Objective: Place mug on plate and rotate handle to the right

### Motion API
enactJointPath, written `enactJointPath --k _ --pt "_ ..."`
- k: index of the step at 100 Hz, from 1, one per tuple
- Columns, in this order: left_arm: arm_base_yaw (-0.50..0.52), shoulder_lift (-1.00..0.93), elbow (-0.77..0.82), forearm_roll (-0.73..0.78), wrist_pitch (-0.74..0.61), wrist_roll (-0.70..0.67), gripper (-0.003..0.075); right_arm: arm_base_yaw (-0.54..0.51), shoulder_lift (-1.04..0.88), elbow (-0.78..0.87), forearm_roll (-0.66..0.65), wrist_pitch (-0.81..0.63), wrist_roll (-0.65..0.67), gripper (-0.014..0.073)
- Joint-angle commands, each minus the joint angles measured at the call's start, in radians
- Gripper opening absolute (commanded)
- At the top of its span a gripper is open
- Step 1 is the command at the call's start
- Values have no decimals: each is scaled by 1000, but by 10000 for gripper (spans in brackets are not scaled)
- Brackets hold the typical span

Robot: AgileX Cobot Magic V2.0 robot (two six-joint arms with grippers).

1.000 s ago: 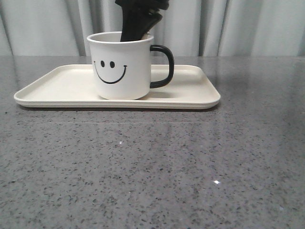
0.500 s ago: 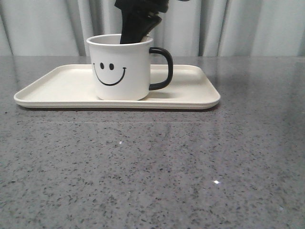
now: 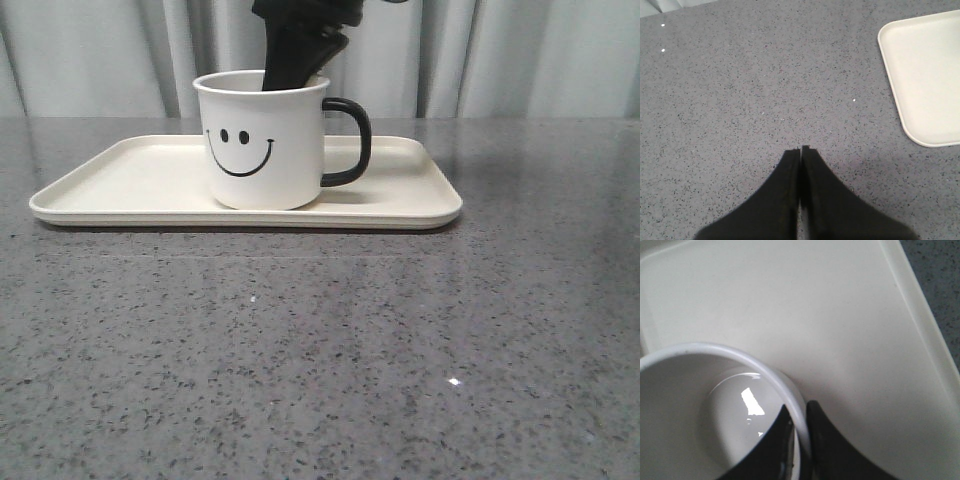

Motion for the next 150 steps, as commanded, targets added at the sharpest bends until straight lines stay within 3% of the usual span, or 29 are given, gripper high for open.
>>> enactJointPath --k 1,16,42,69,93,114,150 --pt "3 -5 -24 -1 -68 -9 -20 -10 -63 -29 37 71 -6 83" --pt "3 -5 -24 -1 -66 -9 -20 -10 -68 -31 71 74 -6 90" --pt "3 -5 -24 -1 -62 -9 -20 -10 -71 -31 77 81 -6 247" --pt "3 -5 -24 -1 -62 -9 -20 -10 -95 -34 76 36 -6 249" --pt "3 -5 -24 -1 -62 -9 -20 -25 -180 -34 77 -131 51 249" --pt "3 -5 -24 -1 -62 -9 -20 -75 -264 -34 77 -242 119 249" --pt "3 -5 -24 -4 -62 -9 -20 -222 -420 -31 77 -306 200 249"
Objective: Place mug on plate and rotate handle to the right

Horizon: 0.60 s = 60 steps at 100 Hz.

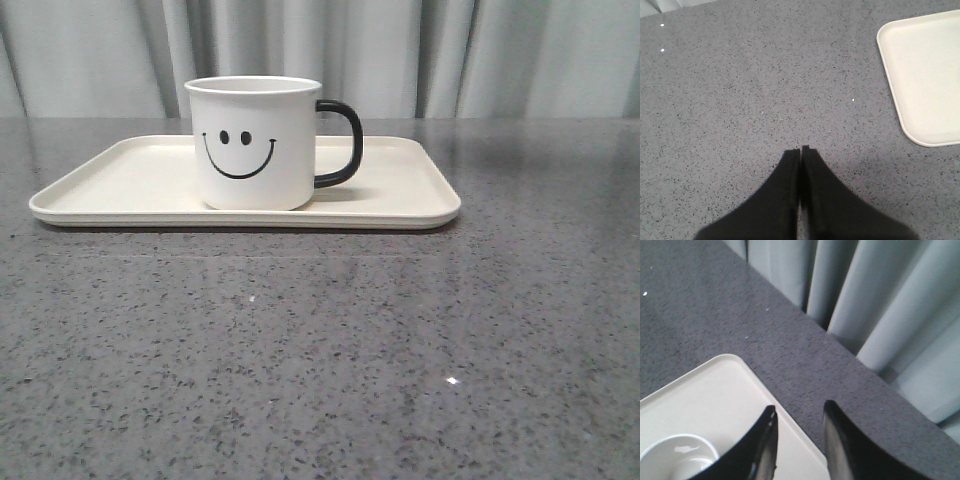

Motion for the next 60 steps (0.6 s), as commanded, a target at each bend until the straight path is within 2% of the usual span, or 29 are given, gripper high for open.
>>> enactJointPath --k 1,31,48,60 --pt "3 -5 -24 -4 -62 -9 -20 -47 -89 -31 24 -68 17 249" --pt "3 -5 -24 -4 -62 -9 -20 -176 -212 -29 24 -34 18 248" --pt "3 -5 -24 -4 -62 -9 -20 -253 -304 25 26 -148 18 246" --pt "3 -5 -24 -4 -62 -9 -20 -293 -383 157 28 -234 17 246"
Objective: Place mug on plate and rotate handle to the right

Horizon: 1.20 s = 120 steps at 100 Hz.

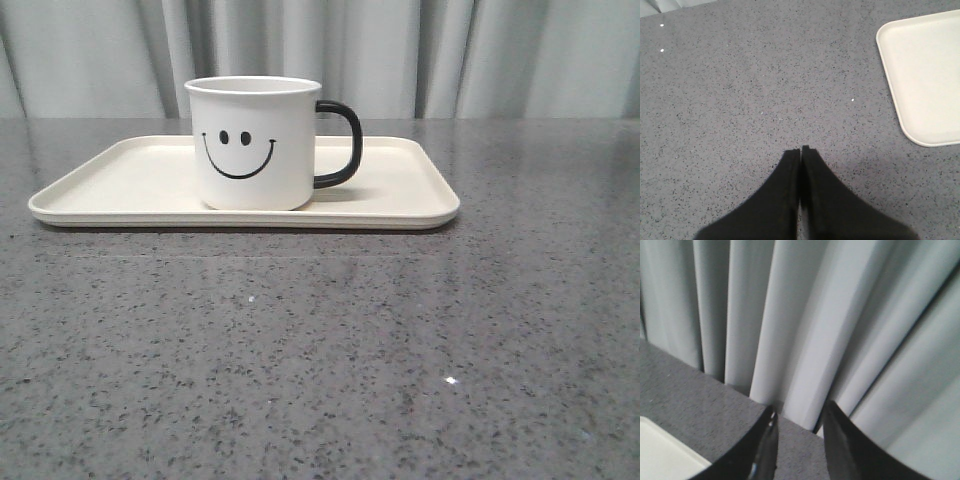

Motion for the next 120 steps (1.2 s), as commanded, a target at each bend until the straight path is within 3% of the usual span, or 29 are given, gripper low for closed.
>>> enactJointPath --k 1,31,64,76,98,120 --pt "3 -5 -24 -2 -62 -9 -20 -30 -90 72 26 -145 -1 246" --pt "3 -5 -24 -2 -62 -9 -20 -63 -406 606 23 -470 -9 246" --pt "3 -5 -24 -2 -64 -9 -20 -63 -690 991 8 -529 -10 242" --pt "3 -5 -24 -2 -60 -9 -20 -63 -781 1103 7 -547 -10 174" --pt "3 -5 -24 -2 -60 -9 -20 -63 -885 1252 -5 -607 -10 -73" --pt "3 -5 -24 -2 -61 -9 -20 -63 -897 1271 -30 -616 -10 -58"
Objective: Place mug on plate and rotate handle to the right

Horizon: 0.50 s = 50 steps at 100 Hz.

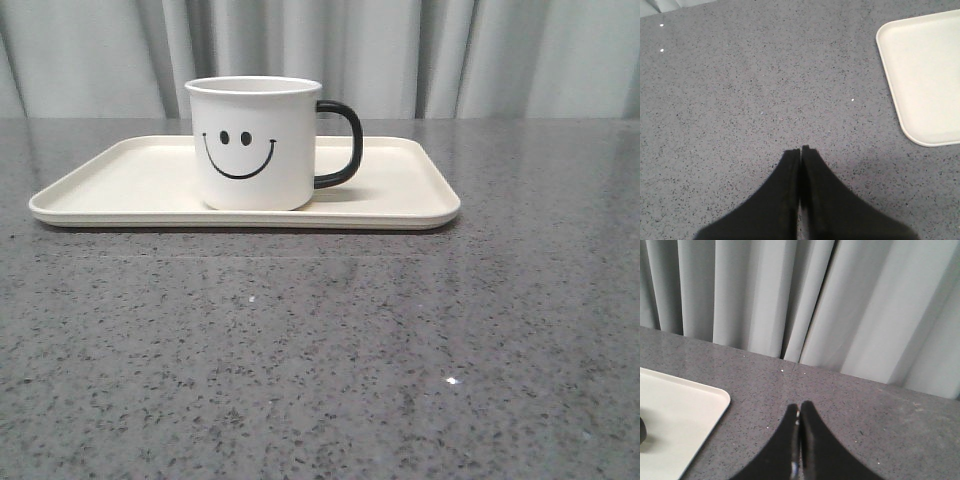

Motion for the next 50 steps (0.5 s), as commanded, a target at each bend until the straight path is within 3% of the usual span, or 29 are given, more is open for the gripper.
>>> enactJointPath --k 1,50 --pt "3 -5 -24 -2 -61 -9 -20 -6 -4 -24 -2 -94 -10 -58" --pt "3 -5 -24 -16 -62 -9 -20 -6 -3 -24 -2 -67 -10 -58"
